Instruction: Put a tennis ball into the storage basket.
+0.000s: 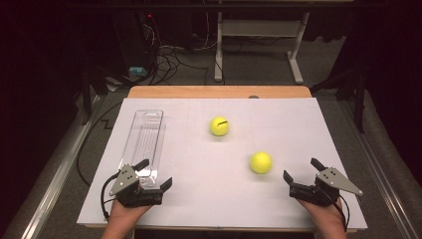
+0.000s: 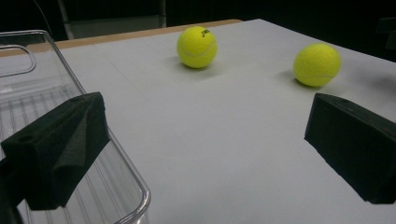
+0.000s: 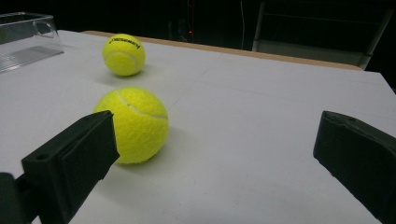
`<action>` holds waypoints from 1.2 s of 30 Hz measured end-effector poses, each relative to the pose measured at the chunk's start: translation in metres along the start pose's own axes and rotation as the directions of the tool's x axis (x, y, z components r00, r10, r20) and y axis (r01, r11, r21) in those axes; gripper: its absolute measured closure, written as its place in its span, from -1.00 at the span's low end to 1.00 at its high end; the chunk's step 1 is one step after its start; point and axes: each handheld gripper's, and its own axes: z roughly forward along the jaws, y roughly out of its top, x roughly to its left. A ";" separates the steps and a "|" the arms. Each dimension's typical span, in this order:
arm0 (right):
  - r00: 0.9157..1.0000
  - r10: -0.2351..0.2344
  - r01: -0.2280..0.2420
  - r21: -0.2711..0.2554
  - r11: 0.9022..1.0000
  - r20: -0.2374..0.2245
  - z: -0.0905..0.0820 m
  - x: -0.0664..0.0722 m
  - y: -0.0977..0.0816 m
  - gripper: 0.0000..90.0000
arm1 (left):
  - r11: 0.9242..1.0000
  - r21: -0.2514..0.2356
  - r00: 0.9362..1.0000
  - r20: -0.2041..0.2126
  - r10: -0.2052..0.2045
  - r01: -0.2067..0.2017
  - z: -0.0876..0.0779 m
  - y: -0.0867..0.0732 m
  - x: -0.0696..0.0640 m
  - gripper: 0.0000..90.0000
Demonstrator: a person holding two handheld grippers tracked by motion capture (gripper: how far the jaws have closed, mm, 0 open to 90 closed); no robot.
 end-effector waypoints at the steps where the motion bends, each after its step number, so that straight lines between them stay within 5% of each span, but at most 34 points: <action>1: 1.000 0.004 -0.004 0.001 1.000 0.003 0.000 0.000 0.000 -1.00 | 1.000 0.000 1.000 0.002 -0.001 0.001 0.000 0.000 0.000 -0.99; 17: 1.000 -0.001 0.001 0.007 1.000 0.011 0.000 -0.001 0.000 -1.00 | 1.000 0.010 1.000 0.024 -0.018 0.018 0.000 0.002 0.001 -0.99; 36: 1.000 0.005 -0.005 0.003 1.000 0.001 0.001 -0.002 0.001 -1.00 | 0.998 0.065 0.995 0.095 0.018 -0.024 0.027 0.035 -0.028 -0.99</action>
